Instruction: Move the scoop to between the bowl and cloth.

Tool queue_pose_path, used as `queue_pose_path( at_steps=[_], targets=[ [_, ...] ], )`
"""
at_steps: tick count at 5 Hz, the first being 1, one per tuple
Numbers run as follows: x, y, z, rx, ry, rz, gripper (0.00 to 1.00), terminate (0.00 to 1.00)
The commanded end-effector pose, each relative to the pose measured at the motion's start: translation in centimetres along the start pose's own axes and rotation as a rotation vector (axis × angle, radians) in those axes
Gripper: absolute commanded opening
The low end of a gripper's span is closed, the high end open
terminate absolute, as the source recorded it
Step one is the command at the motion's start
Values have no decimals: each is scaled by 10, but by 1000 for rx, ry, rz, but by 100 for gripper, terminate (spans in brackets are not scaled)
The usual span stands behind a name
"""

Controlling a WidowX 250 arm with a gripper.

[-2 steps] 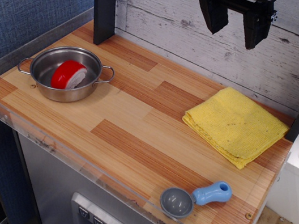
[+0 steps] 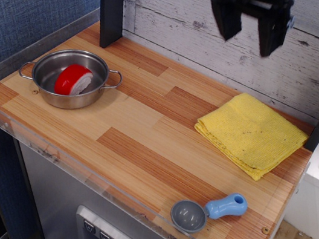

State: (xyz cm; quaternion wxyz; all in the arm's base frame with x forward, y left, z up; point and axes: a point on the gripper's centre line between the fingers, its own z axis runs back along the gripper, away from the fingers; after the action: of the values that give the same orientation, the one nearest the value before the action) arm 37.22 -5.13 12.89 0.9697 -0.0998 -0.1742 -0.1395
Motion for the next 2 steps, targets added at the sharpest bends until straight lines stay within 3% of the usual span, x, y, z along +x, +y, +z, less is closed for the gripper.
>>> queue_pose_path(
  at_steps=[1, 2],
  targets=[
    [2, -57, -5, -40, 11, -205, 100, 0],
    [-12, -80, -11, -77, 38, -301, 100, 0]
  ],
)
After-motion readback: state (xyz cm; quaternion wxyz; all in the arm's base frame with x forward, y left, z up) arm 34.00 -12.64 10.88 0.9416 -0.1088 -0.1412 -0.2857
